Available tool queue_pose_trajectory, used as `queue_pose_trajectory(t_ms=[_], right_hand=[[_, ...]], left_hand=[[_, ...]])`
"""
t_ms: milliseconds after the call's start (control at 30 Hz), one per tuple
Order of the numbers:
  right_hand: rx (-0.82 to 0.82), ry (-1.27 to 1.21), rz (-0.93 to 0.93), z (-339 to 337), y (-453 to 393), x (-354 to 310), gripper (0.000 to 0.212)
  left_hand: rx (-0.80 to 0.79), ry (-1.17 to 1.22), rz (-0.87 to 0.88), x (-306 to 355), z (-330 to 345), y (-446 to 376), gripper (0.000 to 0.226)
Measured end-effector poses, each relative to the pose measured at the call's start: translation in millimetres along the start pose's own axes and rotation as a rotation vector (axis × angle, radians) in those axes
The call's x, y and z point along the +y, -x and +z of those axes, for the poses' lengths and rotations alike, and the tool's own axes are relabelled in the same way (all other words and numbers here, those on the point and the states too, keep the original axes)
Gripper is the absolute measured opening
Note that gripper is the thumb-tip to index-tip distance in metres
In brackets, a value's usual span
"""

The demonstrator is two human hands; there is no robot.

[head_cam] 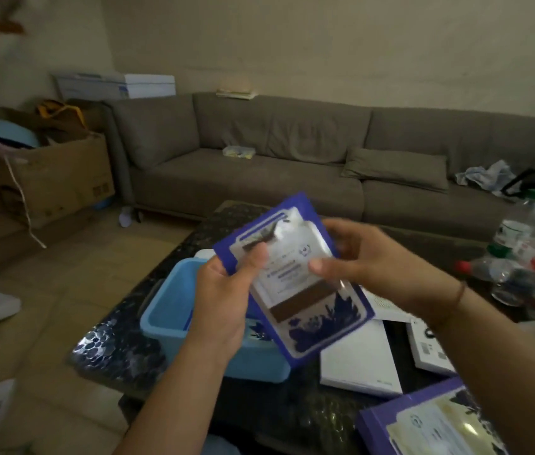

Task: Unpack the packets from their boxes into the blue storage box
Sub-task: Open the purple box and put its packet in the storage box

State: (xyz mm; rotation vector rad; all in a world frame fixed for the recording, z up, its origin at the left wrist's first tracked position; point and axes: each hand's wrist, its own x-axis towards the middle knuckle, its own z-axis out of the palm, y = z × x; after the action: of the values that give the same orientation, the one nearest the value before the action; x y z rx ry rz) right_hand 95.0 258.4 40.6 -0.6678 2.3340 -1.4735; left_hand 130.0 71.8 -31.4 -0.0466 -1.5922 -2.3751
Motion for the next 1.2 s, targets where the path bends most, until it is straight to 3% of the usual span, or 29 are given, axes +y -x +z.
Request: queue_pose_trajectory(t_ms=[133, 300, 400, 533, 667, 800, 933, 1033, 1133, 1200], right_hand=[[0.003, 0.243, 0.057, 21, -37, 11, 0.016], [-0.034, 0.474, -0.021, 31, -84, -4, 0.013], [-0.050, 0.558, -0.068, 38, -111, -1, 0.012], [-0.241, 0.704, 0.011, 64, -144, 22, 0.007], [-0.410, 0.868, 0.071, 102, -163, 56, 0.004], [-0.500, 0.862, 0.184, 122, -172, 73, 0.011], [-0.453, 0.860, 0.198, 131, -175, 79, 0.030], [-0.377, 0.872, 0.106, 131, -172, 81, 0.047], [-0.298, 0.911, -0.016, 126, -160, 79, 0.048], [-0.420, 0.972, -0.023, 121, -152, 80, 0.046]], left_hand=[[0.032, -0.100, -0.017, 13, -23, -8, 0.025], [0.051, -0.377, 0.039, 26, -69, -43, 0.004], [0.021, -0.540, 0.038, 27, -95, -58, 0.005], [0.110, -0.779, 0.131, 17, -126, -68, 0.017], [0.142, -0.855, 0.143, 4, -139, -66, 0.014], [0.098, -0.919, 0.113, -6, -140, -63, 0.015], [0.096, -0.924, 0.136, -7, -140, -65, 0.014], [0.085, -0.940, 0.134, -7, -141, -64, 0.014], [0.086, -0.959, 0.153, -8, -143, -63, 0.014], [0.093, -0.982, 0.167, -9, -143, -62, 0.013]])
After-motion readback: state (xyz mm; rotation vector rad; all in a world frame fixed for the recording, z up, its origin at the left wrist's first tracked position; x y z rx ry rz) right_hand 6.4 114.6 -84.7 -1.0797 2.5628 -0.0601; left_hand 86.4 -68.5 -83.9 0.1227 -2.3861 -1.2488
